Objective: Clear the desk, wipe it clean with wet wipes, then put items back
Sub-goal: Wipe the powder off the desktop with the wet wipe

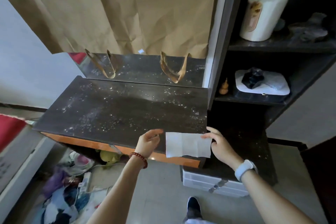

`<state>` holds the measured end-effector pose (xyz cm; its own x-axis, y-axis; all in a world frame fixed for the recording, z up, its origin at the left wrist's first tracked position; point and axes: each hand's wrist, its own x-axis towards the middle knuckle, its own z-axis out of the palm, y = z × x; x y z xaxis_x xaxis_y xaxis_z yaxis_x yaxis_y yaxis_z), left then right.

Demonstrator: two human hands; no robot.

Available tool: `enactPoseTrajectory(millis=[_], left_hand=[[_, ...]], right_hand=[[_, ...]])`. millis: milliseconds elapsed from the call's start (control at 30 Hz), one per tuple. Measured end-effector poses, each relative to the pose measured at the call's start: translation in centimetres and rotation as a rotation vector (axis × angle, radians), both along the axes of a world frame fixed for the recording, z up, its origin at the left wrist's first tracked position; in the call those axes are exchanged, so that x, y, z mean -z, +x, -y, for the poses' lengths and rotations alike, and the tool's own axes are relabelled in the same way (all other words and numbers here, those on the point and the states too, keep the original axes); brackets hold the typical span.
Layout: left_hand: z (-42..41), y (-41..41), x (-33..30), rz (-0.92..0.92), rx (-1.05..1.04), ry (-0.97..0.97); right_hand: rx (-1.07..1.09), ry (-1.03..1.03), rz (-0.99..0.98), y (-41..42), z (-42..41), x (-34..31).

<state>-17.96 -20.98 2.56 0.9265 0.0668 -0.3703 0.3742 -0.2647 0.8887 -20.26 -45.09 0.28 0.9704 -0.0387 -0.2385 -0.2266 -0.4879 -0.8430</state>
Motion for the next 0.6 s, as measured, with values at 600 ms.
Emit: enactPoseTrajectory(millis=[600], left_hand=[[2.2,4.8,8.9,0.095,0.39,0.845]], right_hand=[[-0.164,-0.787,0.088,1.8,-7.8,10.3]])
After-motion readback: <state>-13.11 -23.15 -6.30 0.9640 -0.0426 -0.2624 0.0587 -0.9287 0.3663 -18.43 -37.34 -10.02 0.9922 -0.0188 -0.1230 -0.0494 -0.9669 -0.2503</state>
